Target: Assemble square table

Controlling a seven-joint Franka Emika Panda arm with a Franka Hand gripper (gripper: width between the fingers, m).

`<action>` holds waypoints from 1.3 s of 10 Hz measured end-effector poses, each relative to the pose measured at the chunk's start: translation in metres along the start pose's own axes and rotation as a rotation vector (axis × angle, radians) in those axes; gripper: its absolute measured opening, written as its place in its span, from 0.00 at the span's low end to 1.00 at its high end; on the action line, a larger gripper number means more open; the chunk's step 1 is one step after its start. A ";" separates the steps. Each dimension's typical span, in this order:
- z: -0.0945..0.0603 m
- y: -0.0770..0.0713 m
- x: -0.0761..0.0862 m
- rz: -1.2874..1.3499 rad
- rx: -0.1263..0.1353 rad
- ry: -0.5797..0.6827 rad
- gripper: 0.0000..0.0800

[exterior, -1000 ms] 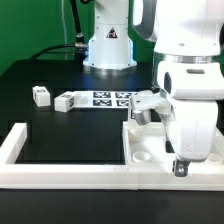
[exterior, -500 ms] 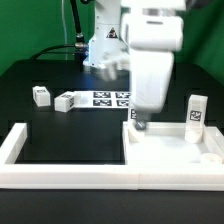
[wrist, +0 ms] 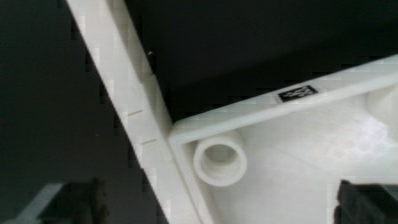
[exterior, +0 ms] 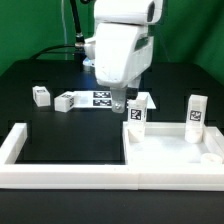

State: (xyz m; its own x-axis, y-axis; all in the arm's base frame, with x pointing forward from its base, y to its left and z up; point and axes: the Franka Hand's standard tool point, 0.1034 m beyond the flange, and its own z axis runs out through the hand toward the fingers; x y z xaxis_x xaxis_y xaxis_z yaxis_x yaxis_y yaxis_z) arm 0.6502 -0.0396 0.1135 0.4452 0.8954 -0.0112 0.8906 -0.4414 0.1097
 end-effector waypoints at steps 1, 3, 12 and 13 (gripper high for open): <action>0.000 0.000 -0.003 0.028 0.000 -0.001 0.81; 0.003 -0.013 -0.054 0.164 0.019 0.005 0.81; 0.020 -0.067 -0.119 0.924 0.096 -0.034 0.81; 0.027 -0.086 -0.136 1.049 0.123 -0.063 0.81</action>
Offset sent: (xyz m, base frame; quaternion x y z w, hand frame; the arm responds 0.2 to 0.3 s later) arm -0.0943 -0.0749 -0.0067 0.0416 0.0083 0.1663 0.9852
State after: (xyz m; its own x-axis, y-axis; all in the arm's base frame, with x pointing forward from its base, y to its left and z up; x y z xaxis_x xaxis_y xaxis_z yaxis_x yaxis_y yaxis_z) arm 0.5150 -0.1251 0.0790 0.9980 0.0593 -0.0216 0.0592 -0.9982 -0.0073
